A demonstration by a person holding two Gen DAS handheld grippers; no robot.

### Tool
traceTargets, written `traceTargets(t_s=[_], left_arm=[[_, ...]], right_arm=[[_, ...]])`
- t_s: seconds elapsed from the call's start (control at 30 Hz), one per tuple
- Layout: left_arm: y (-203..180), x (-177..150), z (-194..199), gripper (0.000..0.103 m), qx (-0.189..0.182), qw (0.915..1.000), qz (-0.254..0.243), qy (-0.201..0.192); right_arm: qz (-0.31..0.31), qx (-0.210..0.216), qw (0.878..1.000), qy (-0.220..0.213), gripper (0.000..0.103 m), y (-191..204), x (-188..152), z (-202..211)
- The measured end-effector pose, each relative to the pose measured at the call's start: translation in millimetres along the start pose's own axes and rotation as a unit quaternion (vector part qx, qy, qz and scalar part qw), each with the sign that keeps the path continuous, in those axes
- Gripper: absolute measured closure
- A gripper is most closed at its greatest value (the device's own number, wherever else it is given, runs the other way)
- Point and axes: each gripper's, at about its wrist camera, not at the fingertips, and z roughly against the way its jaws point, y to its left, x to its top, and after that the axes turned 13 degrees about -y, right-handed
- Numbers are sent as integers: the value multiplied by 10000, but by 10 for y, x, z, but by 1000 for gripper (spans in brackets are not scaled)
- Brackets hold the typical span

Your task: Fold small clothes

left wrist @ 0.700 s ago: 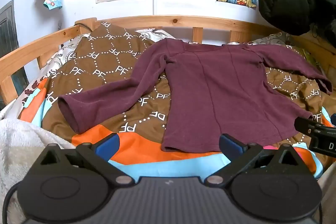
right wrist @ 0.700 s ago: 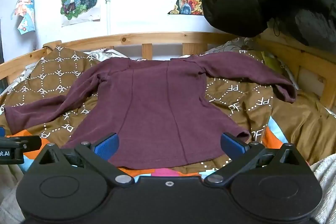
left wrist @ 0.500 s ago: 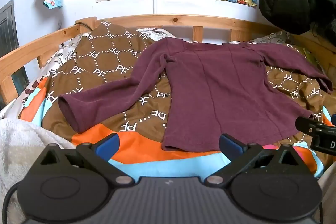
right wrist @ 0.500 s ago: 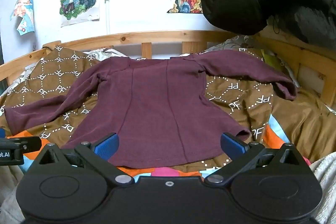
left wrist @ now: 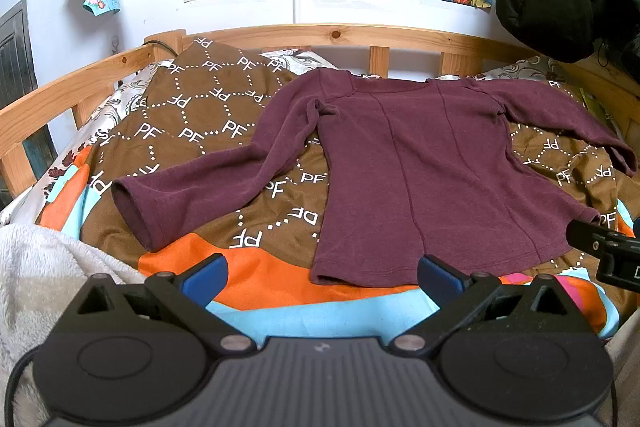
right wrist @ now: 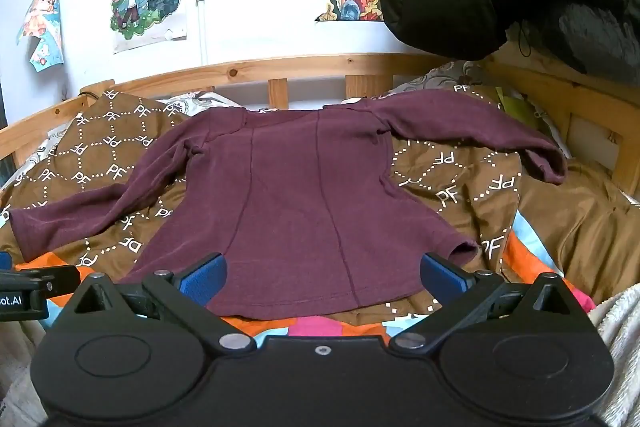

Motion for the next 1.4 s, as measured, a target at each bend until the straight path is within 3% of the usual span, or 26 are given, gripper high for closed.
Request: traceTargets(t_s=[1.4], left_arm=[[5,3,-5,1,-3,10000,-1,15]], right_arm=[[-55,7,10000,51,0,69,-30,49]])
